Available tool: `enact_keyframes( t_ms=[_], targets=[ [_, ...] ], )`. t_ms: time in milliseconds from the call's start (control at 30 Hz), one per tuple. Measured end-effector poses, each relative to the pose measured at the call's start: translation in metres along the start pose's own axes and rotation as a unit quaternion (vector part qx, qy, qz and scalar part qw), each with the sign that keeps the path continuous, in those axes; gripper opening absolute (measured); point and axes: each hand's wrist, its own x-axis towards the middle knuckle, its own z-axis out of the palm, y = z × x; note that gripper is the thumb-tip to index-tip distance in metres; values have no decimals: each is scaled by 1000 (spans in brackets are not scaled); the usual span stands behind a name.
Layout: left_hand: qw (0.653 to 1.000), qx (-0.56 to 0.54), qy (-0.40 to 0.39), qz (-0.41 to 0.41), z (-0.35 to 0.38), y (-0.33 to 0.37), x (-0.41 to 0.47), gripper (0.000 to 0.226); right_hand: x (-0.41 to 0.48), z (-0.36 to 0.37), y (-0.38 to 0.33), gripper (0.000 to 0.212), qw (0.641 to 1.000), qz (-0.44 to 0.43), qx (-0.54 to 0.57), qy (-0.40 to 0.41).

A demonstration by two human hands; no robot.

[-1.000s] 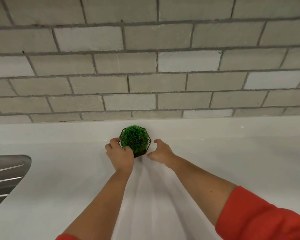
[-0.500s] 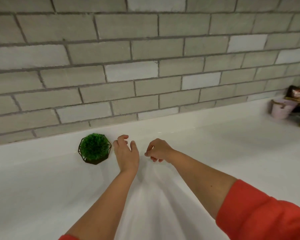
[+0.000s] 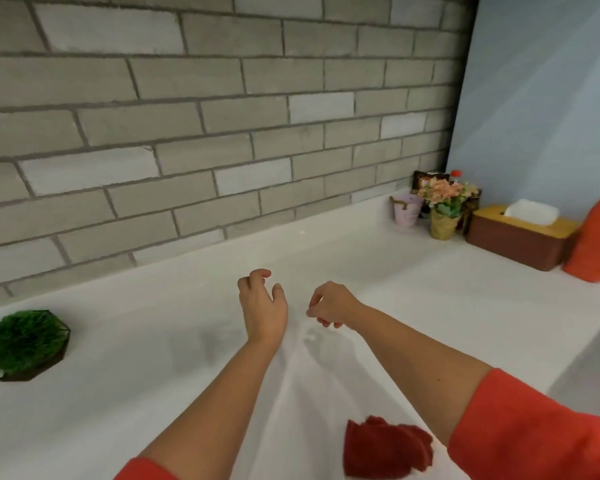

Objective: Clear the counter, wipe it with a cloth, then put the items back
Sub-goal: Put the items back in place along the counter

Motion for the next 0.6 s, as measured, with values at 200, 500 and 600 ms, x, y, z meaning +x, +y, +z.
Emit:
enact_keyframes(
  t_ms=[200, 500, 600],
  targets=[
    [999, -13, -43, 11, 89, 52, -32, 25, -19, -65, 91, 6, 999, 37, 3, 27],
    [993, -19, -117, 10, 191, 102, -57, 24, -25, -136, 186, 8, 995, 74, 15, 67],
    [989, -20, -143, 21, 215, 113, -49, 24, -18, -152, 206, 6, 992, 88, 28, 89]
  ],
)
